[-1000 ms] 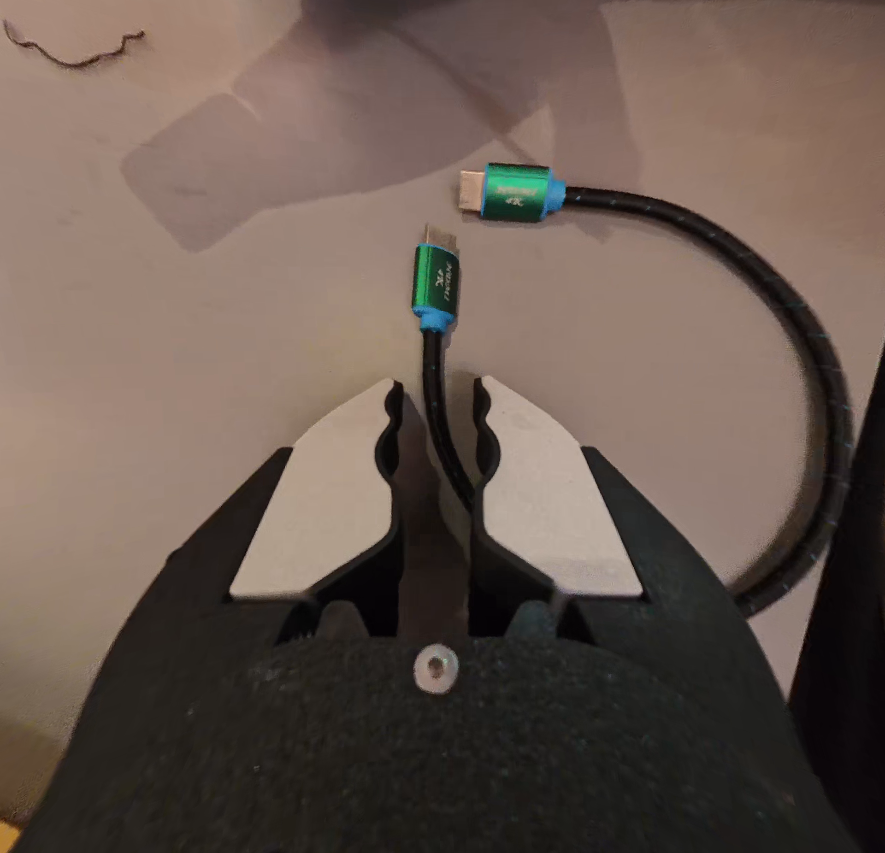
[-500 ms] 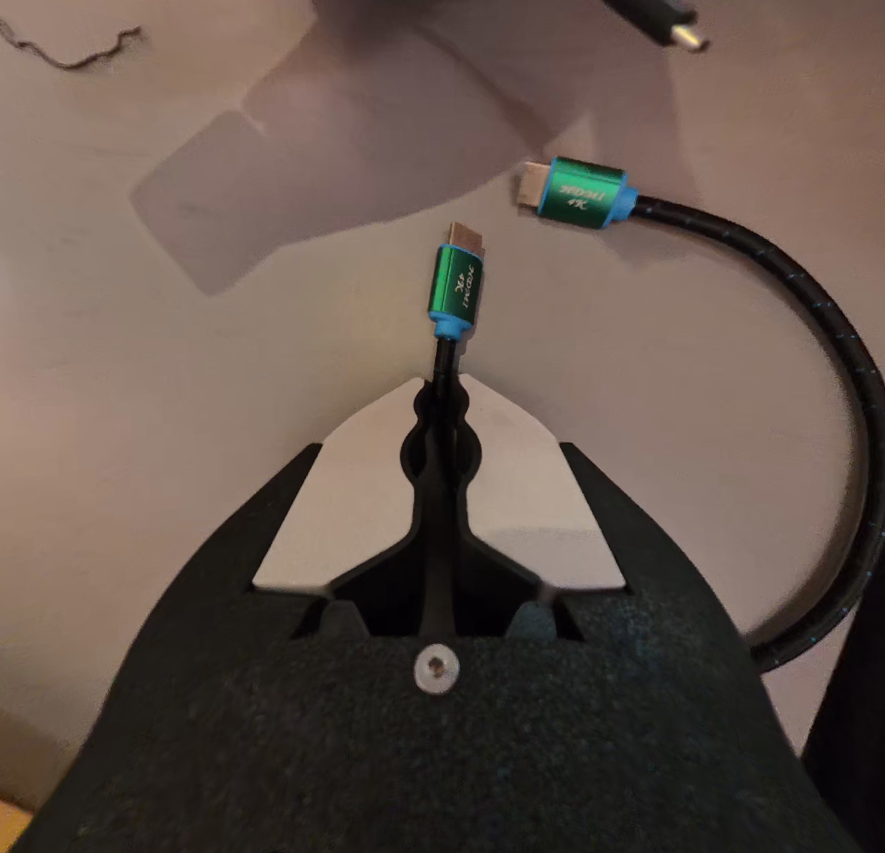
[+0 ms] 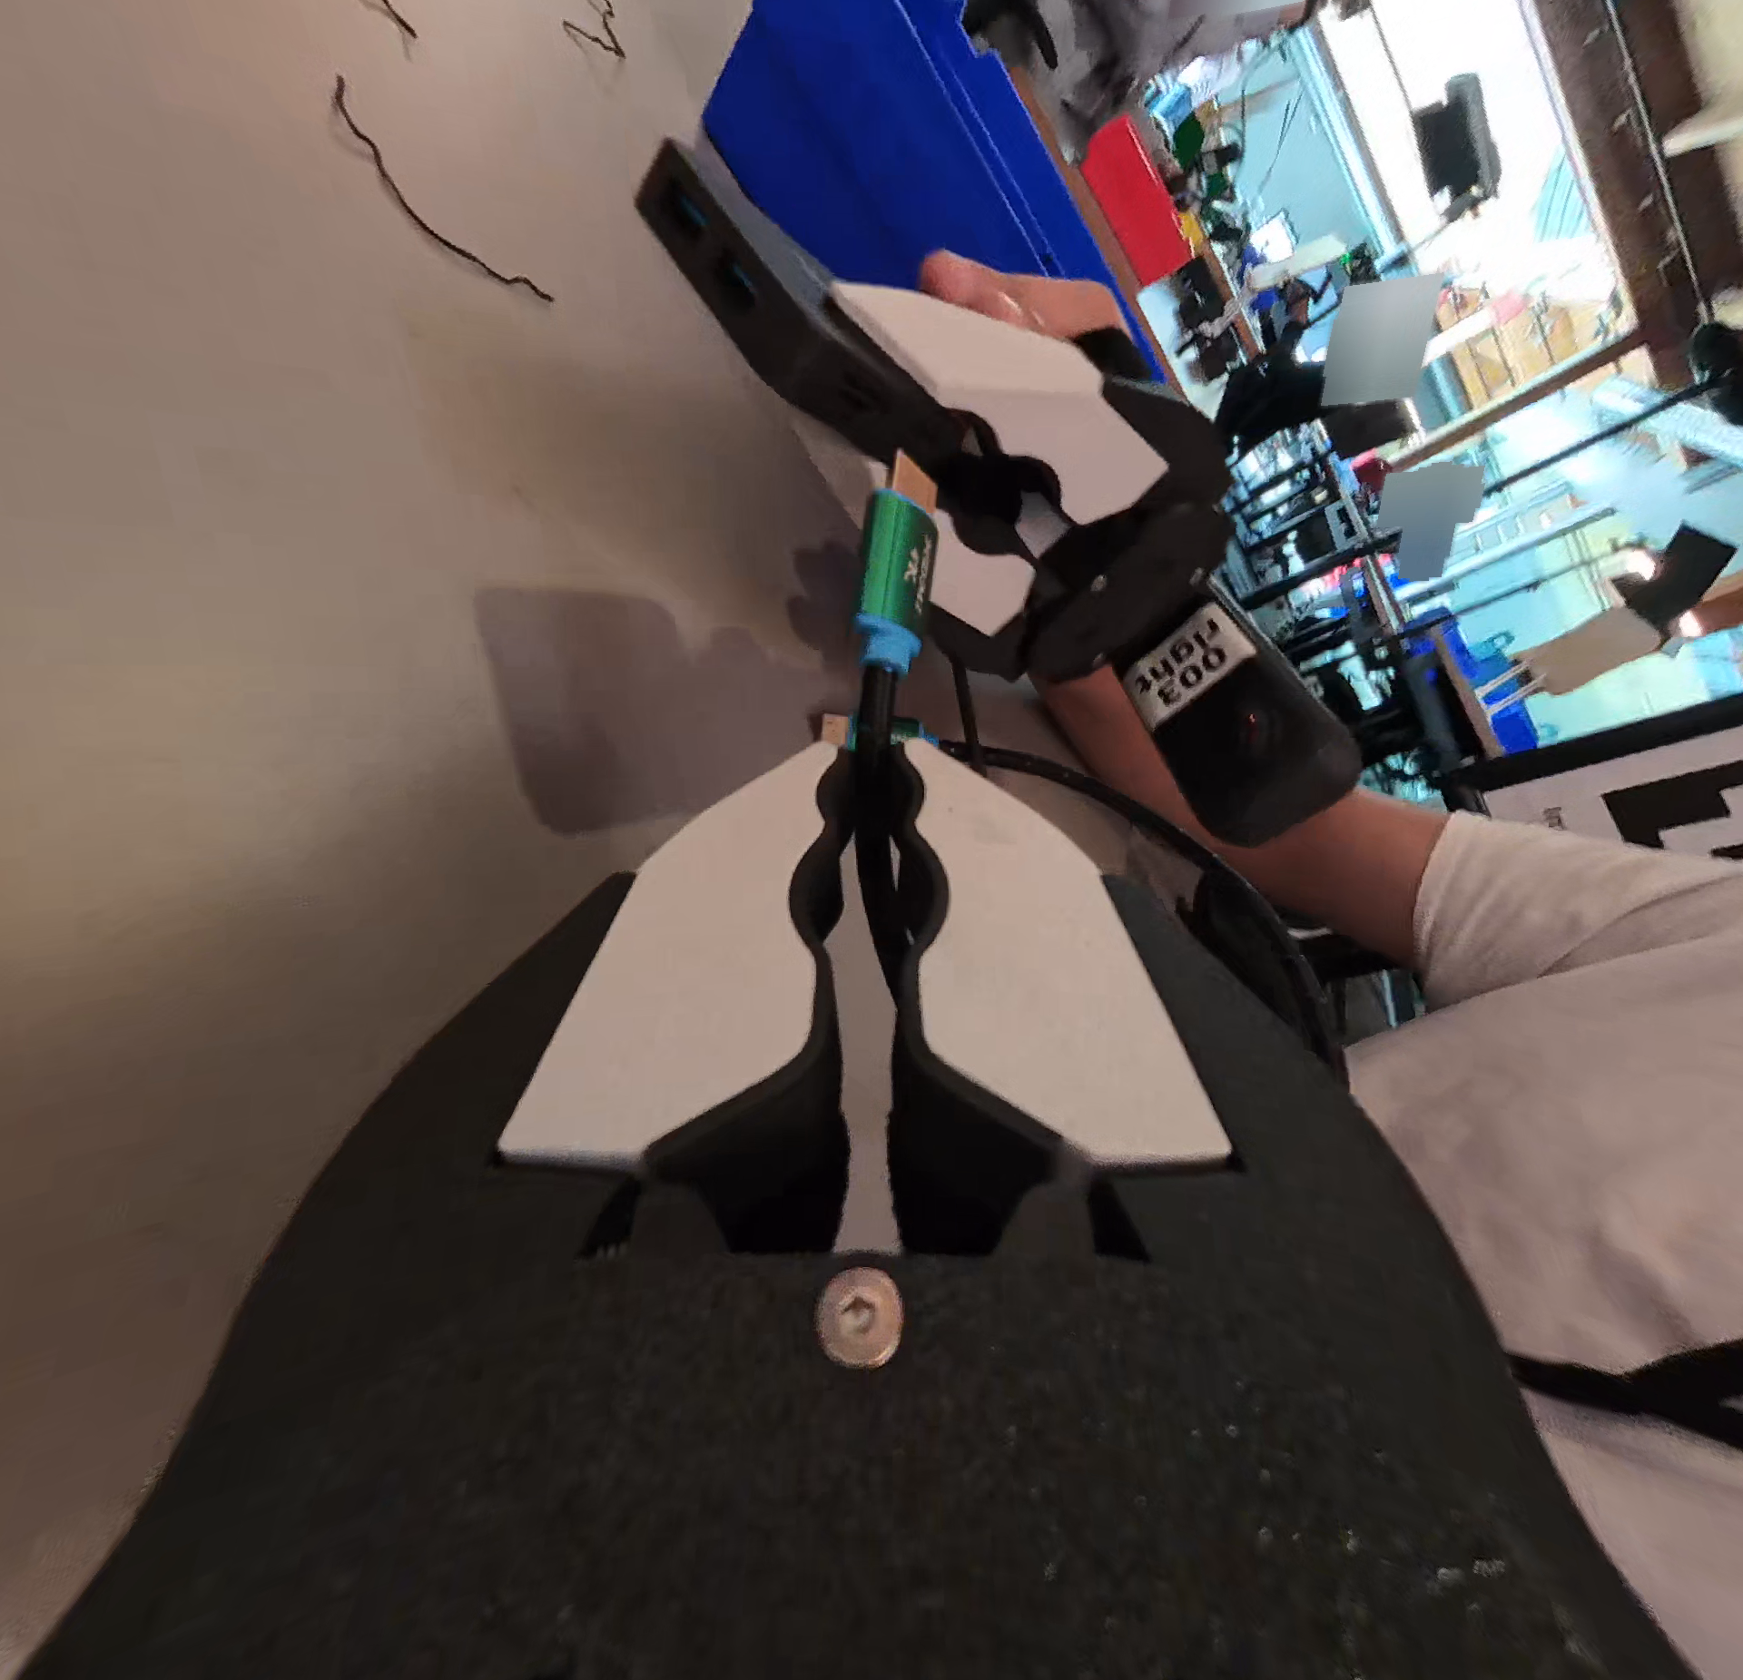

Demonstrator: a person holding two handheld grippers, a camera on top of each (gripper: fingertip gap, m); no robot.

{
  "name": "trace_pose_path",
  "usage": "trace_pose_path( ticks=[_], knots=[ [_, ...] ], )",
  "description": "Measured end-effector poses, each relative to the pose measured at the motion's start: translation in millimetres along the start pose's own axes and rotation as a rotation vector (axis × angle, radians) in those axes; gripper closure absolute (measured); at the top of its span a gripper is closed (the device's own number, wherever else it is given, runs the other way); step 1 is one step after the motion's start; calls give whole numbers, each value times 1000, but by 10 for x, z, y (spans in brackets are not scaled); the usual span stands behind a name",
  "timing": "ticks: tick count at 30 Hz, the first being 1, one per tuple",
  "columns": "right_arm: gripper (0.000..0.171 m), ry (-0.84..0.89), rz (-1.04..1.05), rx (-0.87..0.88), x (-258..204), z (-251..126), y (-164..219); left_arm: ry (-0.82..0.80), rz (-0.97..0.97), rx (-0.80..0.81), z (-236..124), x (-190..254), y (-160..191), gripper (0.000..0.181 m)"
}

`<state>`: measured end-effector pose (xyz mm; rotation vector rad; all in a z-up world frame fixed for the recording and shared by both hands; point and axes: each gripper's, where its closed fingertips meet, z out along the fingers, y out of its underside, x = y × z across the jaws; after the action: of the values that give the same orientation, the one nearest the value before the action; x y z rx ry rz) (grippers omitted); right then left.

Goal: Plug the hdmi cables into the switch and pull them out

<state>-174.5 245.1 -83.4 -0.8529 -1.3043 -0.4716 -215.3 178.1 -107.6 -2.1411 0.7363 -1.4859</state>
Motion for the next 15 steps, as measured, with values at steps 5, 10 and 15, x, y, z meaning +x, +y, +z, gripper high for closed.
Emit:
trace_pose_path(
  ticks=[5, 10, 15],
  knots=[
    [159, 37, -66, -39, 34, 1, -27, 3, -72, 46, 14, -52, -47, 174],
    [159, 13, -136, -49, -38, 6, -8, -18, -54, 37, 23, -63, -43, 175],
    [159, 17, -184, -72, -62, 26, -17, -43, -73, 35, -16, -119, -36, 175]
  ],
)
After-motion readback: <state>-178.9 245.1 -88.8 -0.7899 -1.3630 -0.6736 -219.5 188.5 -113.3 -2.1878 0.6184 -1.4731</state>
